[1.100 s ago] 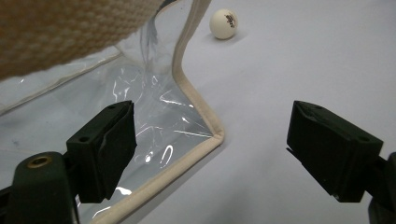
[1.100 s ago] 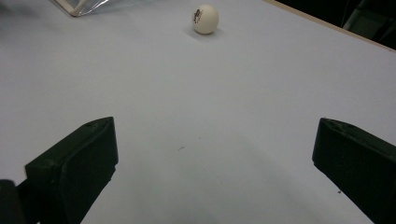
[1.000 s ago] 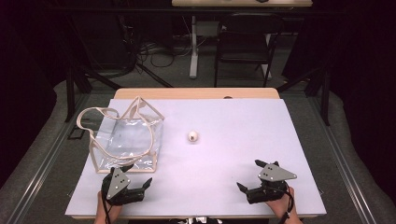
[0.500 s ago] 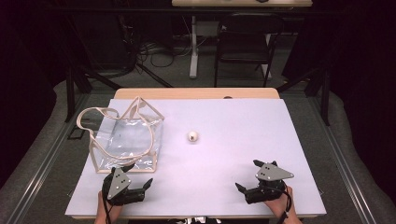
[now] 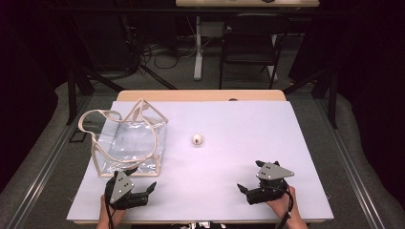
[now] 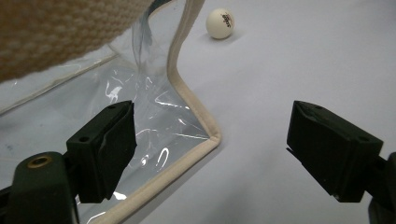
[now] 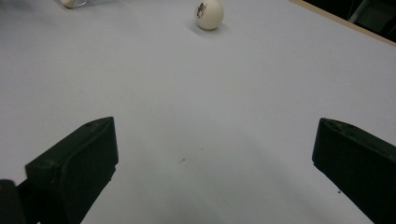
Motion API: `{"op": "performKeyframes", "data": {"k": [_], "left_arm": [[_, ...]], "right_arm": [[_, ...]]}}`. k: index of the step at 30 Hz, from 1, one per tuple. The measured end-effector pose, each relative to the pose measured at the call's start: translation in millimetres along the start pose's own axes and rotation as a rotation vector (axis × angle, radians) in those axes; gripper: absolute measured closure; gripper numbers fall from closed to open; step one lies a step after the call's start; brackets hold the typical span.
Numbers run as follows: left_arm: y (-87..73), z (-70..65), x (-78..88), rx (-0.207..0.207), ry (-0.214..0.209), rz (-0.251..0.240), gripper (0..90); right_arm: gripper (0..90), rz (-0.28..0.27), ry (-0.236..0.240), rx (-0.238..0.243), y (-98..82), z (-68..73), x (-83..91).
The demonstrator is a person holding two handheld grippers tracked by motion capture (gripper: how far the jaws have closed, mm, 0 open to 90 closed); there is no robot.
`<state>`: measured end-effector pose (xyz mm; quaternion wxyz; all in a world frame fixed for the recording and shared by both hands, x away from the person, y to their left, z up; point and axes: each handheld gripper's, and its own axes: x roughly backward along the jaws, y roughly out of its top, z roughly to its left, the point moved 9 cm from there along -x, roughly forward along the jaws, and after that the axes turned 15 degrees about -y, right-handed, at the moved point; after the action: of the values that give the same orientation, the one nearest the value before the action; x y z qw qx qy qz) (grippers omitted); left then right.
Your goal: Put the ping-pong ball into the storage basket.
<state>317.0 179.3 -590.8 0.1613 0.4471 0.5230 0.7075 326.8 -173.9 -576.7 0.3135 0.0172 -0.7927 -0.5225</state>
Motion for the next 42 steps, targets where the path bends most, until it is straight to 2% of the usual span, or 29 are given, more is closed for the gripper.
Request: {"op": "performKeyframes", "data": {"k": [42], "left_arm": [[0.3, -0.2, -0.5, -0.007, -0.002, 0.001, 16.0]], "right_arm": [[0.0, 0.038, 0.037, 0.018, 25.8, 2.7, -31.5]]}}
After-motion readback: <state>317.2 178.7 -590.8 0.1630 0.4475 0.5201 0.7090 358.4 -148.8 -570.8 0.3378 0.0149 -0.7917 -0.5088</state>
